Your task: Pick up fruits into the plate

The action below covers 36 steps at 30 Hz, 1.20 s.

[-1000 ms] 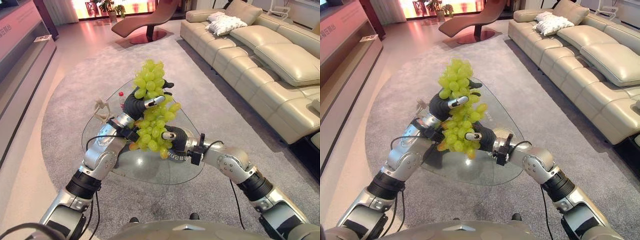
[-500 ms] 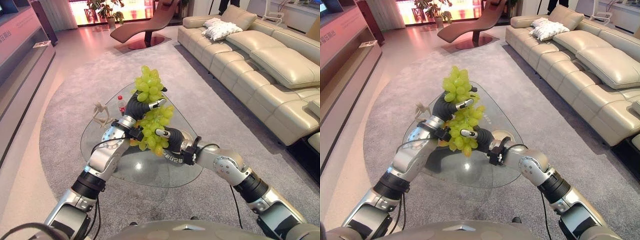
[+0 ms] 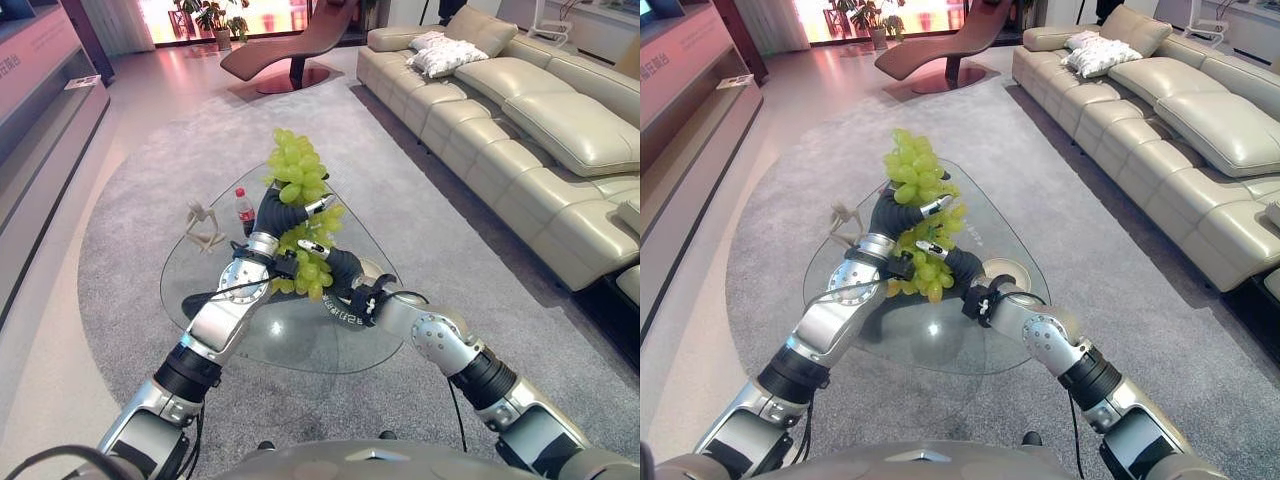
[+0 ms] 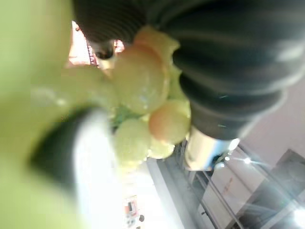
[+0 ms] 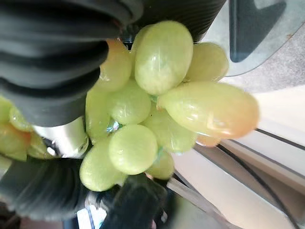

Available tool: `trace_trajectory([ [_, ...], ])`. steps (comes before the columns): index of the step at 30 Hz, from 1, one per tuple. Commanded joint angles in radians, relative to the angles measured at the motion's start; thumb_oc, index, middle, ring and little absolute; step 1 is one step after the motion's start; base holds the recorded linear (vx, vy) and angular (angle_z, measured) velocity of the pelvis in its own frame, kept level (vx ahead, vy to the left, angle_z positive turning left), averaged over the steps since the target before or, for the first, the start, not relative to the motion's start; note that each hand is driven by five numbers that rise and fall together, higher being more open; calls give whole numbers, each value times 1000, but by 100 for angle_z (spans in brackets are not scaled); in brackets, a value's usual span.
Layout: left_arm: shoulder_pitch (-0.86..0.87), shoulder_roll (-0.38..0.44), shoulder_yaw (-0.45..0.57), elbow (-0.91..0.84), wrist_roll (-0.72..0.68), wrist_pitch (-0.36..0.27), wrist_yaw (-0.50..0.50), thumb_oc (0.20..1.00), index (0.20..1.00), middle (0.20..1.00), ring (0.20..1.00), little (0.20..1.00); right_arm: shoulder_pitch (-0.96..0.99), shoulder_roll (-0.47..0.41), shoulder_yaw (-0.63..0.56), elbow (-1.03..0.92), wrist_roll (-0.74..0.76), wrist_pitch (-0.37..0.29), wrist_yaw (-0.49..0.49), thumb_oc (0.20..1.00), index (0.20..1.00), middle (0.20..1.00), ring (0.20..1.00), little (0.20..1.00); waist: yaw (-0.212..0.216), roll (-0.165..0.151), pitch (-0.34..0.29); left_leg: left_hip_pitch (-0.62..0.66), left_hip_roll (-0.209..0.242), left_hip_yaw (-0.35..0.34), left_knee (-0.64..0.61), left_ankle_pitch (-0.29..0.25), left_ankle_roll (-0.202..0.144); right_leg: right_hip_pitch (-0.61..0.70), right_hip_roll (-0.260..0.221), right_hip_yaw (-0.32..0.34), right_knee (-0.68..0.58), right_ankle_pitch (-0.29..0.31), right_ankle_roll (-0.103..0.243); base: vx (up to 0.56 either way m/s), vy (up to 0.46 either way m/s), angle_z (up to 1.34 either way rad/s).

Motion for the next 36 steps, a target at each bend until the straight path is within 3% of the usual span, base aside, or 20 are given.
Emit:
trace_trajectory([
  [1,-128,-18,-55,-27,7,22,16,200,200,200,200,200,-121,146,-61,-107,53,-121,6,200,200,200,200,200,3,-17,50,7,-4,-52,42,-146,12,71,-12,-28,49,-145,10,0,0,0],
  [12,-95,-5,-29,-42,-103,44,8,222,222,222,222,222,-96,126,-92,-118,33,-145,47,200,200,200,200,200,11,-14,53,6,-6,-54,40,-146,14,71,-11,-38,54,-148,8,0,0,0],
  [13,-82,-5,-20,-39,-124,39,6,526,526,526,526,526,-89,122,-99,-120,30,-147,49,200,200,200,200,200,13,-13,53,6,-5,-53,40,-146,14,71,-13,-41,54,-148,9,15,-1,5],
  [14,-71,-3,-14,-37,-143,36,-1,1000,1000,1000,1000,1000,-83,118,-105,-121,27,-150,50,200,200,200,200,200,14,-13,54,6,-5,-52,40,-146,14,71,-14,-43,55,-148,9,14,0,5],
  [17,-37,-1,4,-20,-198,24,-35,1000,1000,1000,1000,1000,-63,103,-130,-118,21,-159,58,200,200,200,200,200,17,-12,55,5,-5,-51,38,-144,13,72,-15,-49,55,-148,7,10,1,3],
  [23,27,-2,31,62,-240,-64,-73,1000,1000,1000,1000,1000,-16,66,-205,-101,-27,-198,87,200,200,200,200,200,13,-9,64,5,-6,-49,29,-138,13,72,-13,-53,57,-151,4,6,6,1],
  [36,226,37,112,359,-272,-133,-248,1000,1000,1000,1000,1000,63,-2,-372,2,-98,-255,116,200,200,200,200,200,16,0,104,-21,-17,-52,26,-134,17,46,-16,-55,61,-152,0,-1,9,0],
])
